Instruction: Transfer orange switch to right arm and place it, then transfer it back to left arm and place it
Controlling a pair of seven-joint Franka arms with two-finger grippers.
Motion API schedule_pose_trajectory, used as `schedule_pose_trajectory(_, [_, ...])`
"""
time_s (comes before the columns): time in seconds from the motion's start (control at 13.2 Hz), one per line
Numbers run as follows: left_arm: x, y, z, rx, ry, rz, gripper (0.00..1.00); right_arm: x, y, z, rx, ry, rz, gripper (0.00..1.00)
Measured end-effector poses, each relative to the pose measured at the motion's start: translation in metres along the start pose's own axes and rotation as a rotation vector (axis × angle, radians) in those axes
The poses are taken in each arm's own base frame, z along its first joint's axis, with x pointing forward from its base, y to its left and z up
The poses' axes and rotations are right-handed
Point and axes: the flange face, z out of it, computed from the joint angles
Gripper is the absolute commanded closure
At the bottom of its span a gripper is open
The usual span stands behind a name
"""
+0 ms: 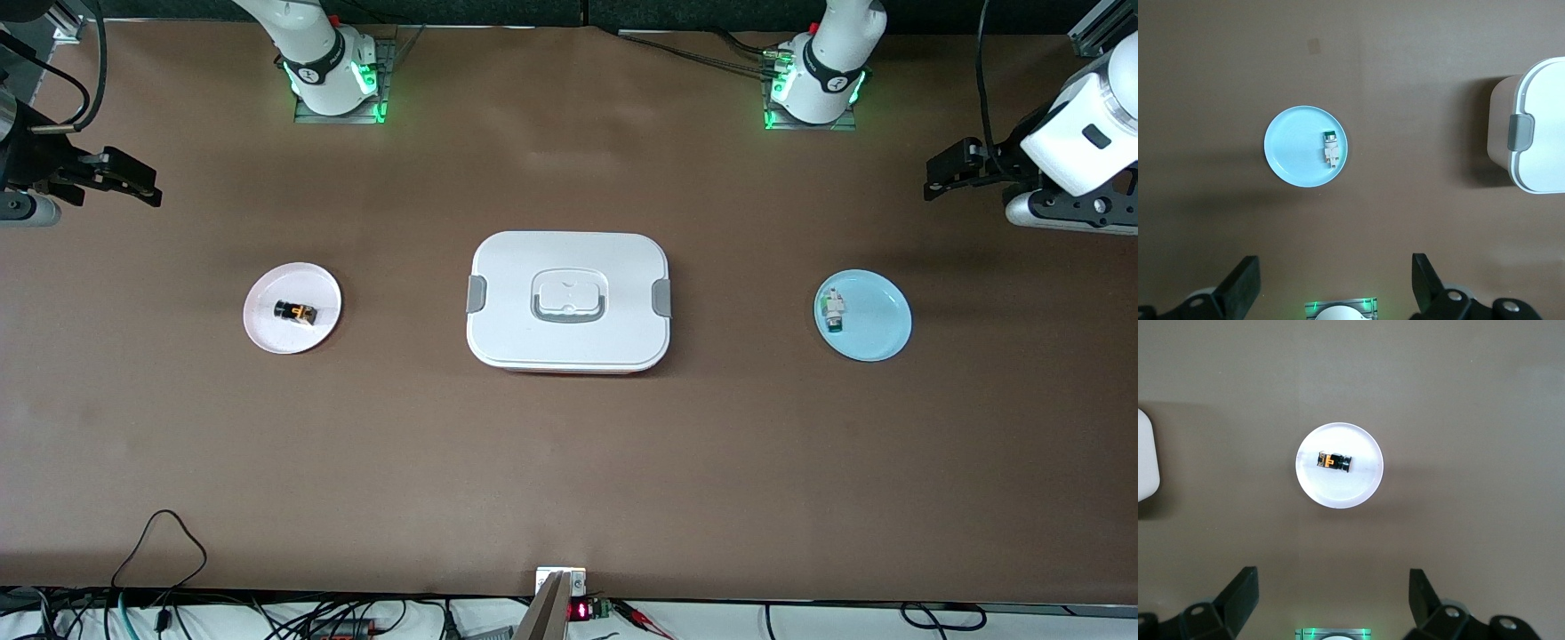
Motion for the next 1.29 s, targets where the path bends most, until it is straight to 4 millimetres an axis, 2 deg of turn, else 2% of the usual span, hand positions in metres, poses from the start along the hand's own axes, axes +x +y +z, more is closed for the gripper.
schedule_pose_trajectory(0.61, [0.0,0.0,0.0,0.0,0.0,0.0,0.0,0.002,0.003,0.004,0.0,-0.008,0.005,0.0])
schedule_pose_trajectory(0.76, [0.0,0.0,0.0,0.0,0.0,0.0,0.0,0.008,0.002,0.015,-0.001,-0.029,0.004,0.0])
schedule_pose_trajectory(1.14, [0.0,0.0,0.0,0.0,0.0,0.0,0.0,0.033,-0.002,0.06,-0.006,-0.107,-0.001,0.0])
schedule_pose_trajectory(1.29, [0.0,0.0,0.0,0.0,0.0,0.0,0.0,0.039,-0.003,0.071,-0.007,-0.122,-0.002,0.0])
